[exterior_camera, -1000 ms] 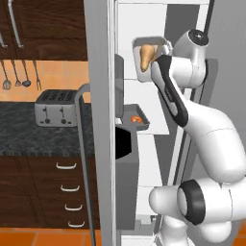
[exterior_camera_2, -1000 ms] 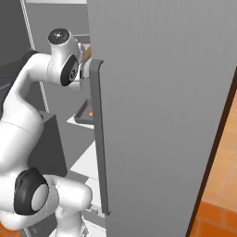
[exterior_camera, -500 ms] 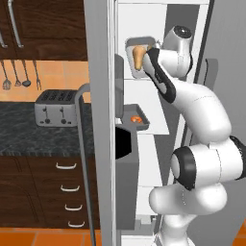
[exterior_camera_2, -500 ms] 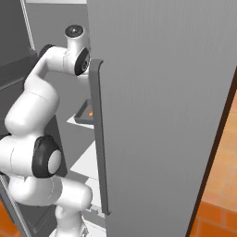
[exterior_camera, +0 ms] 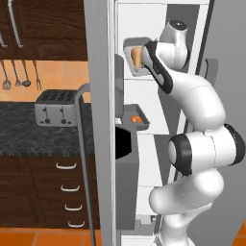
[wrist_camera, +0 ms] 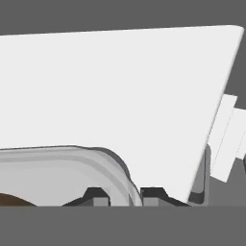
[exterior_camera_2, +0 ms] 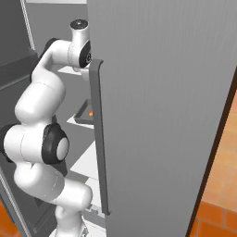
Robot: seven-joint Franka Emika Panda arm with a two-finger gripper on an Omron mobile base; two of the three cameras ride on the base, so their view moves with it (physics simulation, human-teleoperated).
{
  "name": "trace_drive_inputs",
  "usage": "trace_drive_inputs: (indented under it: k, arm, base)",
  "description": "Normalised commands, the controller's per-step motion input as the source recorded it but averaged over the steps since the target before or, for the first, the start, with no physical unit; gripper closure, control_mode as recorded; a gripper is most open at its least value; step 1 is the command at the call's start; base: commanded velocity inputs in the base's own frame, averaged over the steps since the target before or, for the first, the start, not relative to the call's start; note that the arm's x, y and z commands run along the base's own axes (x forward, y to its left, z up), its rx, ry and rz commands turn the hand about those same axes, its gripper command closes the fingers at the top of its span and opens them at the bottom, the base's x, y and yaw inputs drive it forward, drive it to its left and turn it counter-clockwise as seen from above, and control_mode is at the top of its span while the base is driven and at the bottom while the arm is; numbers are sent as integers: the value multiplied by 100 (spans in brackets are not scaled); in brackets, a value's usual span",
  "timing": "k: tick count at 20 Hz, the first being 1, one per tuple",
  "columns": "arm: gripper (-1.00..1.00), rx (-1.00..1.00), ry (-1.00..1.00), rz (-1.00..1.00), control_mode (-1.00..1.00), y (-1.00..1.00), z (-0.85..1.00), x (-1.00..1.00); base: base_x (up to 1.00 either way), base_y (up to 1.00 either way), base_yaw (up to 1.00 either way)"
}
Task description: Take the meat container that has the shrimp and place it on the second highest rack of the freezer. Then take the vegetable container that has the sweet potato and squash and place it on the highest rack of the freezer.
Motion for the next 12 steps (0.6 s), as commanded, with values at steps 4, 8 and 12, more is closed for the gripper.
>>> trace_drive_inputs:
  k: [4, 8, 12]
  arm:
    - [100, 0, 0, -15, -100, 0, -15, 1]
    - [-100, 0, 0, -16, -100, 0, -16, 15]
    - [-100, 2, -8, -8, -100, 0, 3, 8]
  base:
    - [0, 0, 0]
    - [0, 0, 0]
    - [0, 0, 0]
